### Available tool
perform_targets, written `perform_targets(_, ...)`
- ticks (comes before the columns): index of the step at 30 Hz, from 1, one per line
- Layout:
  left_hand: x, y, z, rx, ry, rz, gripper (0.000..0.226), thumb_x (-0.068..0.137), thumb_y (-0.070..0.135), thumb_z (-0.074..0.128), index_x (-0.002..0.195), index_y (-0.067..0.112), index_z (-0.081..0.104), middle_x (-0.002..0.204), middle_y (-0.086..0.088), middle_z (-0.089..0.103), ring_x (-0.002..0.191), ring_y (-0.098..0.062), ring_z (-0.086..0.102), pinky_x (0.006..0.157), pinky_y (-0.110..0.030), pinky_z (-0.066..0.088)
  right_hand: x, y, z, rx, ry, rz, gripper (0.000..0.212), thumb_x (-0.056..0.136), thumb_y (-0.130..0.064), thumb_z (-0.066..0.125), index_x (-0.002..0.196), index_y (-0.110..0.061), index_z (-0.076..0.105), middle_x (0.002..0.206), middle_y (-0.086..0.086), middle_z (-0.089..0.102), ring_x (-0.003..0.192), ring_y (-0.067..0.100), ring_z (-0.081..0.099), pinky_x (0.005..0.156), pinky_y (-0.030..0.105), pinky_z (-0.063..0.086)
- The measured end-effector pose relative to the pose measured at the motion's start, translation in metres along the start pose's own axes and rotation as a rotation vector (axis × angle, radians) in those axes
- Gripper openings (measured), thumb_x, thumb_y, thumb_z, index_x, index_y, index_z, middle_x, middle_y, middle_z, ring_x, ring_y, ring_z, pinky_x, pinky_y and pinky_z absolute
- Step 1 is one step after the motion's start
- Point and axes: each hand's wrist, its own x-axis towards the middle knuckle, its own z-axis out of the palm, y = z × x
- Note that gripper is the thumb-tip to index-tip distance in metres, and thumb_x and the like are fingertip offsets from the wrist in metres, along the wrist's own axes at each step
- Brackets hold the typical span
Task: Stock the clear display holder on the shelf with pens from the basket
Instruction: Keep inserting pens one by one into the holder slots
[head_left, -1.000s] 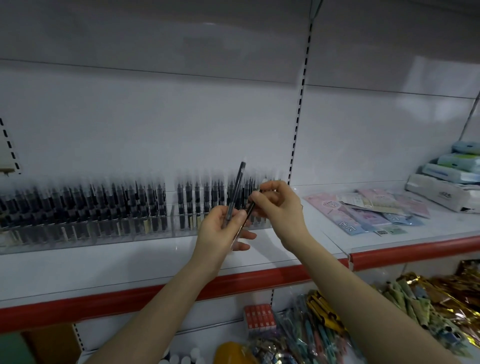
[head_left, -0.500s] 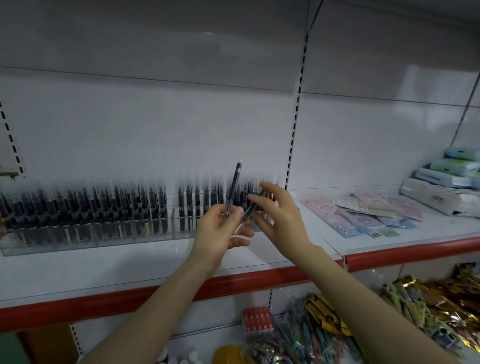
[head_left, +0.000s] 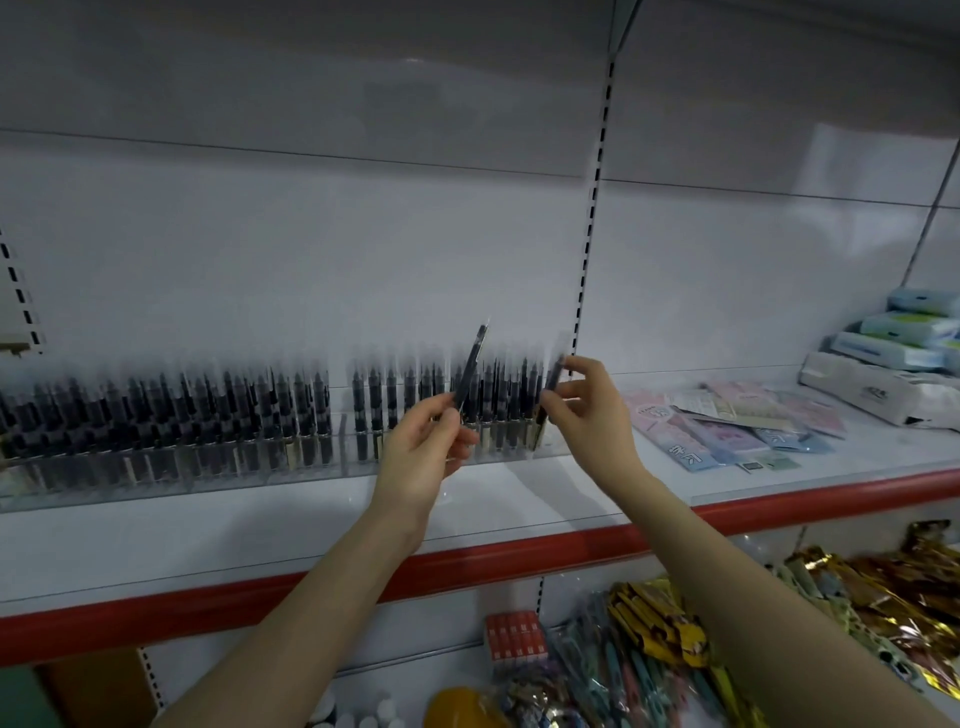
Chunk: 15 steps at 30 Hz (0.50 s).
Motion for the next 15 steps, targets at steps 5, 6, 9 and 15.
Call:
perform_targets(5, 0.004, -0.005, -0.002, 0.012, -0.014, -0.018, 0.014, 0.098, 0.014, 0.042, 0.104, 0.023, 0.051, 0.092, -0.001, 0.068, 0.077, -0.013, 0.061, 0.077, -0.028, 0.051, 0.027, 0.0, -0.014, 0.102, 0.082, 0.221, 0.022, 0.093, -0.013, 0.051, 0.114, -0.008, 0.047, 0.091, 0.014, 0.065, 0.081, 0.027, 0.064, 0.073, 0.034, 0.056)
perform_targets(6, 0.005, -0.006, -0.002, 0.012, -0.014, -0.024, 0.013, 0.098, 0.013, 0.043, 0.105, 0.02, 0.052, 0.095, -0.002, 0.068, 0.078, -0.014, 0.063, 0.077, -0.028, 0.052, 0.033, 0.001, -0.018, 0.109, 0.087, 0.247, 0.022, 0.095, -0.014, 0.049, 0.115, -0.007, 0.048, 0.092, 0.014, 0.064, 0.079, 0.025, 0.062, 0.071, 0.031, 0.055)
perform_targets(9, 0.01, -0.011, 0.0, 0.041, -0.009, -0.033, 0.013, 0.095, 0.007, 0.048, 0.106, 0.012, 0.052, 0.093, -0.005, 0.065, 0.078, -0.014, 0.063, 0.077, -0.027, 0.052, 0.048, 0.009, -0.024, 0.061, 0.107, 0.255, 0.022, 0.095, -0.017, 0.048, 0.114, -0.007, 0.05, 0.085, 0.008, 0.061, 0.075, 0.024, 0.057, 0.074, 0.039, 0.054)
perform_targets(15, 0.015, -0.016, 0.008, 0.046, -0.043, 0.004, 0.018, 0.092, 0.002, 0.052, 0.094, 0.02, 0.052, 0.082, -0.002, 0.061, 0.074, -0.013, 0.06, 0.074, -0.028, 0.052, 0.07, 0.015, -0.025, -0.025, 0.137, 0.136, 0.02, 0.093, -0.016, 0.052, 0.111, -0.011, 0.056, 0.08, 0.001, 0.058, 0.072, 0.025, 0.058, 0.08, 0.047, 0.053)
